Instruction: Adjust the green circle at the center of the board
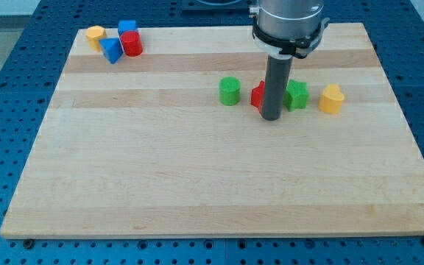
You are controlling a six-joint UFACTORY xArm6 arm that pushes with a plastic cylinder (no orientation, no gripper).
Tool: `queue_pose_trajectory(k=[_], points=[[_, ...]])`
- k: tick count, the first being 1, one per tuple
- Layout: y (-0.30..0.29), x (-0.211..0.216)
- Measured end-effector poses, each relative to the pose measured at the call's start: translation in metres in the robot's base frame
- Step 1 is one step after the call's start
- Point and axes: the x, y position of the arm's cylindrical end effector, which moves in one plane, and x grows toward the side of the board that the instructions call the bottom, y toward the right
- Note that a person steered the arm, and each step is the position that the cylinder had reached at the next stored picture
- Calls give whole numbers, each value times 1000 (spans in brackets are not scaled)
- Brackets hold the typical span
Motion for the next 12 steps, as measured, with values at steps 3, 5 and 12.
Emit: queue_pose_trajectory(k=[3,5,12], points=[[-63,3],[-111,-3],[-103,-109]])
